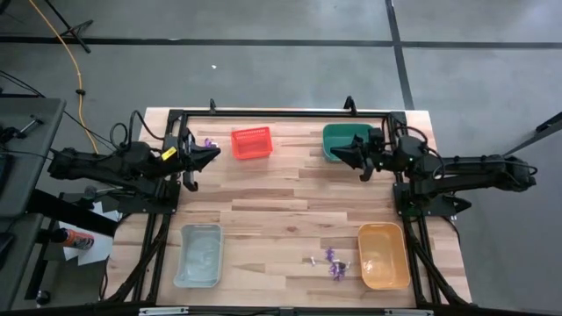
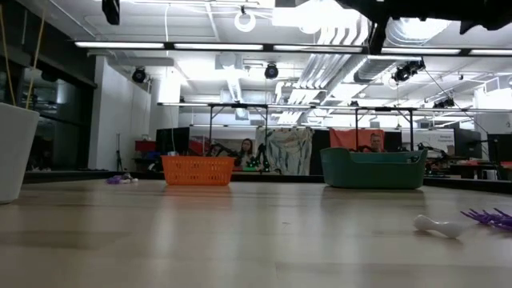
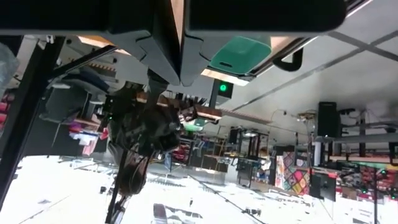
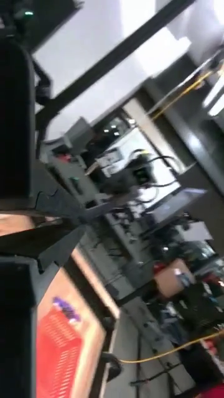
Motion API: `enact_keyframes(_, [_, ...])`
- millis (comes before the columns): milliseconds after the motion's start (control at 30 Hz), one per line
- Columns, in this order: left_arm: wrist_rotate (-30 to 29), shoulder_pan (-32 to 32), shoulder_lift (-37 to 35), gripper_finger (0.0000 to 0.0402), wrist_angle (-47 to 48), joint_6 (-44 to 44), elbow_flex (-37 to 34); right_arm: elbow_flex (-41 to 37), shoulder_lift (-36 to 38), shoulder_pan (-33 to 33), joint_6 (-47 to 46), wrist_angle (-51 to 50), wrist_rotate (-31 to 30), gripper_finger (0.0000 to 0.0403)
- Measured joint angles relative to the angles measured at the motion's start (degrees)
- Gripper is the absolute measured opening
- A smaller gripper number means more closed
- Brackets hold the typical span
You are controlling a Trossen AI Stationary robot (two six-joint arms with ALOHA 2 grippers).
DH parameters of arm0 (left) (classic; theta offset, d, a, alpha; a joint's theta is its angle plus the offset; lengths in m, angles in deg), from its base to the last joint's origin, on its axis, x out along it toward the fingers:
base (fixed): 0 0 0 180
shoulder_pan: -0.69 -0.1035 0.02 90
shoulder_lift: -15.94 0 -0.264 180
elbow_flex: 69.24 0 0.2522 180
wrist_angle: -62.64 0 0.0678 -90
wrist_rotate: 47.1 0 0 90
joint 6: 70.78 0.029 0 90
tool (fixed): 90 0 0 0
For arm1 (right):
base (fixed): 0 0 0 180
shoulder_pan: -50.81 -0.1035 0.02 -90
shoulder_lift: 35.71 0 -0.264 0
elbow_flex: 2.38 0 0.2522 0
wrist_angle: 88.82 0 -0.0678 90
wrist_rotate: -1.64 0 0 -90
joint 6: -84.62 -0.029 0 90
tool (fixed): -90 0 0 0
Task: Sort Halloween decoration
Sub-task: Put the black skull toy into the green bin
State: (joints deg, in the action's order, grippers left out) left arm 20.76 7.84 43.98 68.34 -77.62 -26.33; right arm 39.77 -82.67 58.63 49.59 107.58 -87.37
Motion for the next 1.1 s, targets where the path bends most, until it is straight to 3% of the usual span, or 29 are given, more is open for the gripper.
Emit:
enact_keyframes(100, [-1.0,0.0,0.3,0.0,0.3,-0.8,0.0,4.0,-1.5,-0.4,0.7,-0.1,0.9,0.0072])
enact_keyframes(200, [-2.2,0.0,0.3,0.0,0.3,-3.0,0.0,10.6,-3.9,-2.1,2.6,-7.7,4.8,0.0119])
enact_keyframes(400, [-4.8,0.0,0.2,0.0005,0.3,-3.5,0.0,28.8,-11.8,-10.6,5.4,-43.0,10.6,0.0188])
enact_keyframes(500, [-5.7,0.0,0.2,0.0012,0.5,-3.5,0.0,36.9,-16.4,-16.2,5.1,-61.9,11.8,0.0201])
enact_keyframes(600, [-5.7,0.0,0.2,0.0022,0.5,-3.5,0.0,41.8,-20.4,-22.2,2.4,-74.3,11.8,0.0206])
enact_keyframes(800, [-6.7,0.0,0.2,0.0038,0.8,-3.5,0.0,40.5,-27.1,-33.0,-6.1,-76.3,10.5,0.0207])
enact_keyframes(1100, [-8.6,0.0,0.2,0.004,0.8,-3.5,0.0,39.6,-43.4,-42.1,-5.0,-76.6,9.1,0.0207])
